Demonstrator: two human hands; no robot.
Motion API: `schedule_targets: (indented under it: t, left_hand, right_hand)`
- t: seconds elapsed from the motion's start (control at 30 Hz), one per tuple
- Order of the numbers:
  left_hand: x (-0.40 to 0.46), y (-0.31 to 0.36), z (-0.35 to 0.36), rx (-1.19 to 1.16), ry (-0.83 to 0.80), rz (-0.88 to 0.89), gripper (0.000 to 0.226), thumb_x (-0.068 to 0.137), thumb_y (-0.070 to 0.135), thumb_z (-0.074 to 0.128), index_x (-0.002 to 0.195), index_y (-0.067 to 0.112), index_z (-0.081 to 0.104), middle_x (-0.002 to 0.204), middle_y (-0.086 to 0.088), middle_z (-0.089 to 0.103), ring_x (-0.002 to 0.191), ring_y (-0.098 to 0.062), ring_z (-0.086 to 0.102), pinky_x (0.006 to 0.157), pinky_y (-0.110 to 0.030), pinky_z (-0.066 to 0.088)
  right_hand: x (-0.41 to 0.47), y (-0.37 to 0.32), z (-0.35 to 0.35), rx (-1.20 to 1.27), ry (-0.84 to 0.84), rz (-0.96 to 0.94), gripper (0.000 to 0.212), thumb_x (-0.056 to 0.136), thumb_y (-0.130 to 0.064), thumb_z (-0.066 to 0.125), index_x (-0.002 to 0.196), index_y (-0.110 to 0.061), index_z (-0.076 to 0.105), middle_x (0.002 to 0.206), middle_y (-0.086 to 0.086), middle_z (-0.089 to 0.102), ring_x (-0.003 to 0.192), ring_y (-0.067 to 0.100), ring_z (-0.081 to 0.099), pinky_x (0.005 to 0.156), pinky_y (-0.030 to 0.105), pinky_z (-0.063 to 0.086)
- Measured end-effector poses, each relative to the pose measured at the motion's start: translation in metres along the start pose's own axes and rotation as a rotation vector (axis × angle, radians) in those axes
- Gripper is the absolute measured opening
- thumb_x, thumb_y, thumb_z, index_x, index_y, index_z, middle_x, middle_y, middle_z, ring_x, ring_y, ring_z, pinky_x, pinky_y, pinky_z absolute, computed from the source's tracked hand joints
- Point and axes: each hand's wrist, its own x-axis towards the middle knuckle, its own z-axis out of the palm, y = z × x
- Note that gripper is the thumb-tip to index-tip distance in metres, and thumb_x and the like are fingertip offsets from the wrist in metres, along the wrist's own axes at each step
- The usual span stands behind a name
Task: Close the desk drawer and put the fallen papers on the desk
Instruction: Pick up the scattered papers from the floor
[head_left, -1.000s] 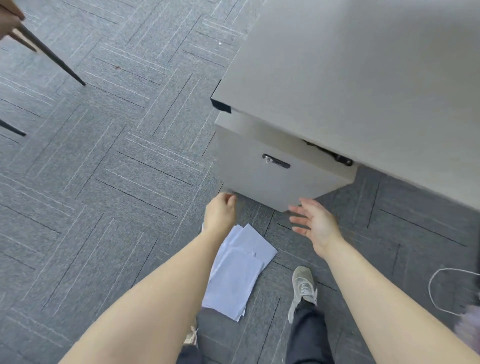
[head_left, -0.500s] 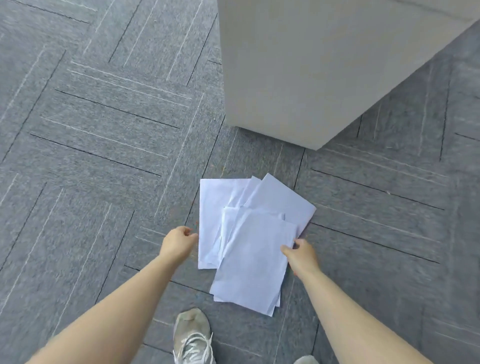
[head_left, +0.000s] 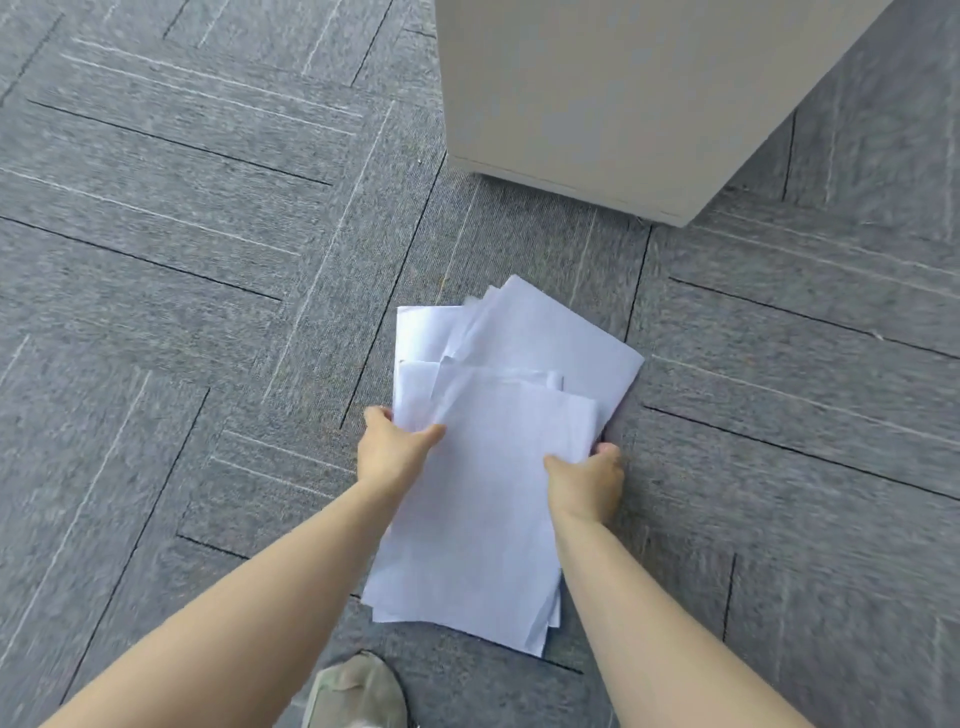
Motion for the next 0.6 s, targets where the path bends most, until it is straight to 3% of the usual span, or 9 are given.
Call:
schedule_targets:
  t: [0.1, 0.2, 0.27, 0.4, 0.5, 0.6]
  left_hand:
    - [-0.001, 0.001, -0.004, 0.02, -0.107, -0.011, 0.052, 0.057, 0.026, 0.075, 0.105, 0.016, 0.057, 0.095, -0.005, 0.069, 0.086, -0.027, 0.065, 0.074, -0.032, 0.051]
    - [-0.004, -0.002, -0.009, 0.107, -0.125, -0.016, 0.034, 0.059, 0.02, 0.072, 0.092, 0.019, 0.065, 0.084, -0.005, 0.07, 0.079, -0.026, 0.066, 0.068, -0.029, 0.049]
    - [-0.005, -0.005, -0.009, 0.083, -0.1, -0.013, 0.03, 0.06, 0.019, 0.069, 0.089, 0.018, 0.067, 0.082, -0.006, 0.071, 0.078, -0.027, 0.067, 0.07, -0.032, 0.053]
    - [-0.009, 0.0, -0.015, -0.15, -0.153, 0.068, 0.032, 0.066, 0.003, 0.067, 0.097, 0.012, 0.064, 0.09, -0.012, 0.073, 0.085, -0.032, 0.071, 0.079, -0.046, 0.059]
    - [-0.029, 0.028, -0.044, -0.275, -0.108, 0.143, 0.03, 0.072, -0.008, 0.068, 0.096, 0.01, 0.064, 0.087, -0.008, 0.072, 0.077, -0.024, 0.07, 0.073, -0.037, 0.059]
    - [-0.076, 0.074, -0.094, -0.399, -0.047, 0.176, 0.029, 0.072, -0.01, 0.069, 0.082, 0.017, 0.065, 0.078, 0.001, 0.07, 0.057, -0.003, 0.066, 0.055, -0.019, 0.057]
  right_hand:
    - [-0.001, -0.003, 0.004, 0.036, -0.056, 0.021, 0.052, 0.071, -0.016, 0.072, 0.117, -0.002, 0.052, 0.117, 0.023, 0.065, 0.105, 0.039, 0.063, 0.084, 0.04, 0.05]
    - [0.007, -0.002, -0.004, 0.007, -0.209, 0.039, 0.025, 0.072, -0.019, 0.071, 0.088, -0.004, 0.059, 0.095, 0.016, 0.069, 0.085, 0.034, 0.065, 0.071, 0.034, 0.048]
    - [0.01, -0.001, -0.009, -0.004, -0.282, 0.023, 0.02, 0.071, -0.019, 0.07, 0.075, -0.002, 0.06, 0.084, 0.015, 0.069, 0.076, 0.032, 0.065, 0.067, 0.034, 0.049]
    - [-0.004, -0.014, -0.02, 0.154, -0.336, -0.073, 0.011, 0.076, -0.014, 0.068, 0.078, -0.005, 0.062, 0.084, 0.011, 0.07, 0.075, 0.03, 0.066, 0.071, 0.036, 0.052]
    - [-0.027, -0.048, -0.049, 0.243, -0.334, -0.194, 0.018, 0.081, -0.008, 0.063, 0.07, -0.02, 0.056, 0.073, -0.002, 0.064, 0.069, 0.023, 0.06, 0.065, 0.031, 0.046]
    - [-0.068, -0.098, -0.093, 0.292, -0.305, -0.313, 0.022, 0.081, -0.006, 0.062, 0.068, -0.02, 0.051, 0.067, -0.006, 0.058, 0.064, 0.019, 0.055, 0.063, 0.03, 0.042]
